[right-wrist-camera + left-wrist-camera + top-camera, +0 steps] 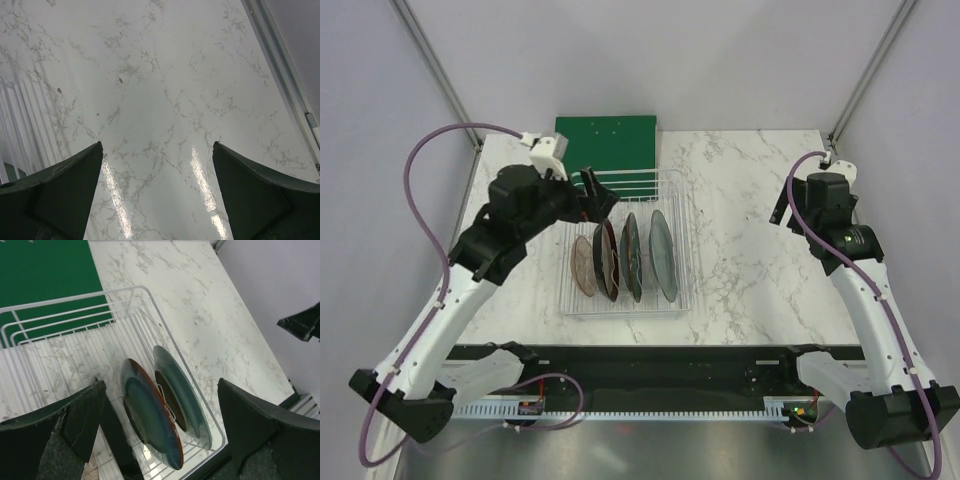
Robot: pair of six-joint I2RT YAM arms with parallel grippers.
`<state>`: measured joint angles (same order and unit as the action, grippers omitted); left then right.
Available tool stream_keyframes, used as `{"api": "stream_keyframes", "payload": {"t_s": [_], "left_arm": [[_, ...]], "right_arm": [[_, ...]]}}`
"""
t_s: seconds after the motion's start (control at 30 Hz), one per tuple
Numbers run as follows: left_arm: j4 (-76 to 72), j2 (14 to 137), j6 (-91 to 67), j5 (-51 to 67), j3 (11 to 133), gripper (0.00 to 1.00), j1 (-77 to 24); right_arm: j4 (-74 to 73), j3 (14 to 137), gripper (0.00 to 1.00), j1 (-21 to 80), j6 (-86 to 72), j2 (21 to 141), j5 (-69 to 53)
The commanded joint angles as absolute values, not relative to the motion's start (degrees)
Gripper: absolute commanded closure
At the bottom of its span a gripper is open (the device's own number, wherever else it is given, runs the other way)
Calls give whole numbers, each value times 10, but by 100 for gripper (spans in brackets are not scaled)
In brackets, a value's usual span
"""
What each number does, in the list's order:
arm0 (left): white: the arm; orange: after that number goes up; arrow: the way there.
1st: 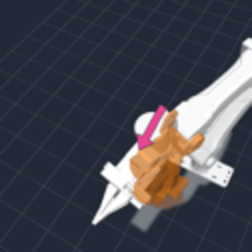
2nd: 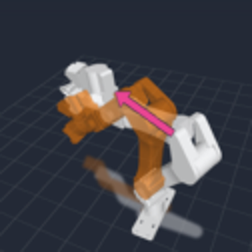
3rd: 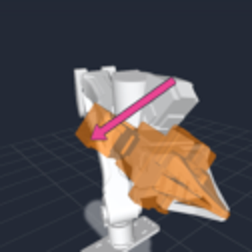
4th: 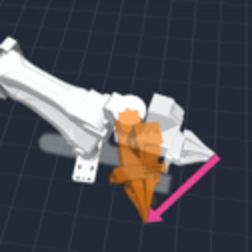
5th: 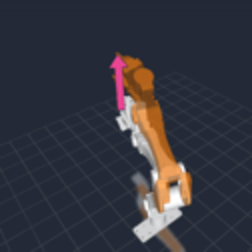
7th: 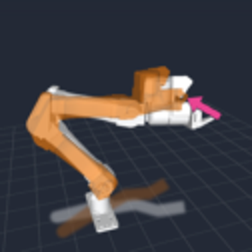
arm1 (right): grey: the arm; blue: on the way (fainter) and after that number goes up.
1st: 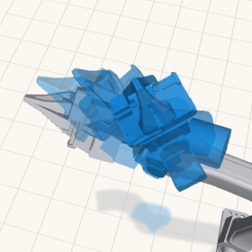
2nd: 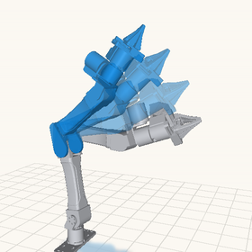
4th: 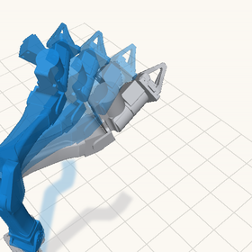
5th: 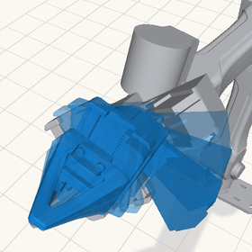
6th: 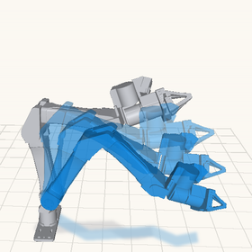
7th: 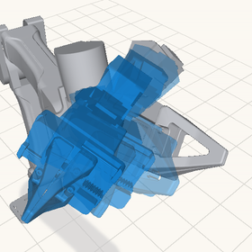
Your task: Unload the plates from the dish rack
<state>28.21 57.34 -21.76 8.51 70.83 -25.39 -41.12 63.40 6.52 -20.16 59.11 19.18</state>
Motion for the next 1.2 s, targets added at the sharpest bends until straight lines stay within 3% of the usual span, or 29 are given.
{"api": "stream_keyframes", "payload": {"t_s": [0.0,0.13,0.57,0.73,0.93,1.17], "left_arm": [[312,649,-229,-118,750,0,-385],[322,707,-246,-259,776,0,-475],[381,793,-357,-352,823,1,-581],[389,830,-381,-389,849,16,-621],[412,854,-433,-424,853,16,-641],[438,872,-488,-461,846,33,-643]], "right_arm": [[-410,638,2,66,-200,579,192],[-413,640,2,66,-199,576,194],[-403,616,2,66,-198,578,197],[-400,609,2,66,-196,584,194],[-399,603,2,66,-189,578,202],[-400,606,2,66,-191,579,199]]}}
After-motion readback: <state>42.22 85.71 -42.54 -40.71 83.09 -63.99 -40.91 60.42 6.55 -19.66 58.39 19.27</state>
